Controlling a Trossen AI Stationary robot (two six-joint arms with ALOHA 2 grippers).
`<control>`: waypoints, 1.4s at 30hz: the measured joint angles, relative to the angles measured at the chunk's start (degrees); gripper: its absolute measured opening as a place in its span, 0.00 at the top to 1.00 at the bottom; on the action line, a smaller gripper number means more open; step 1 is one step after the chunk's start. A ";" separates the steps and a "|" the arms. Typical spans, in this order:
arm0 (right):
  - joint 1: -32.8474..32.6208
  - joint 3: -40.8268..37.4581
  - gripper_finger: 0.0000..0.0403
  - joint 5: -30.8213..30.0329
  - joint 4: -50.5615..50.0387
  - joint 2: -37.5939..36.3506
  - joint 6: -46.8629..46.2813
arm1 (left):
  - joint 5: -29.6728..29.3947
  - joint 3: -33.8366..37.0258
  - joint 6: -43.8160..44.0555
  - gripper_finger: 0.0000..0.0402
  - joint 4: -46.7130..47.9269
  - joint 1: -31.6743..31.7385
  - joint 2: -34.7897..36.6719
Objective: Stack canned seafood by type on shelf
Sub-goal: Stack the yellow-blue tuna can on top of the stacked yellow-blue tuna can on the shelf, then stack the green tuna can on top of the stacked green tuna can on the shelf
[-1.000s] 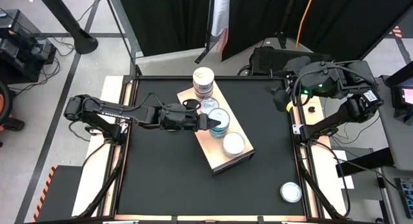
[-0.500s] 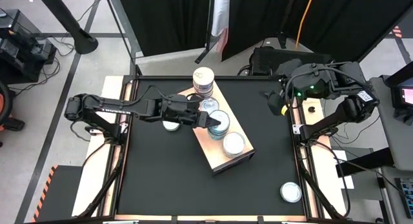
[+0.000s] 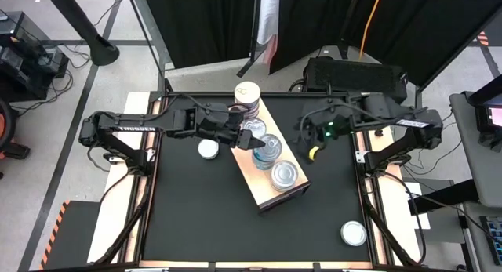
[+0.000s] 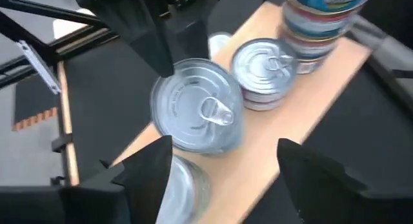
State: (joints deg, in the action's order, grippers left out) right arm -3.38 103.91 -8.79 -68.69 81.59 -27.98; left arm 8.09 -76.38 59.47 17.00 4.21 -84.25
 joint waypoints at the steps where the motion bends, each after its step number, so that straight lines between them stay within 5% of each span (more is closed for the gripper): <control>1: 0.00 -1.15 0.35 0.39 1.33 -0.10 -0.16 | 0.48 -0.12 -0.26 0.19 0.55 -0.01 0.00; 15: -0.04 -2.66 0.56 3.02 1.72 -3.09 0.20 | 0.27 -7.06 -14.72 0.21 22.41 1.49 4.78; 21: -2.87 -2.65 0.64 2.57 -9.55 -7.68 -5.90 | -8.11 -6.96 -13.52 0.34 52.71 0.43 10.25; 23: -4.13 -2.63 0.66 1.20 -13.37 -9.22 -8.56 | -9.23 -5.73 -13.69 0.42 56.14 0.73 11.39; 32: -8.51 -2.62 0.74 -3.10 -13.02 -13.81 -24.41 | -8.11 18.94 -17.08 0.94 41.69 4.54 14.79; 37: -11.48 -2.63 0.75 -3.15 -4.98 -13.49 -32.17 | -6.79 31.70 -15.28 0.97 27.92 5.16 14.98; 42: -14.40 -2.63 0.75 -3.11 2.26 -11.75 -34.68 | -9.24 36.79 -13.68 0.99 24.16 5.15 14.98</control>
State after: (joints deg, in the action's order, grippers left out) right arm -17.78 101.28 -11.90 -66.43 69.84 -62.66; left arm -1.15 -39.59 45.80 41.16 9.37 -69.27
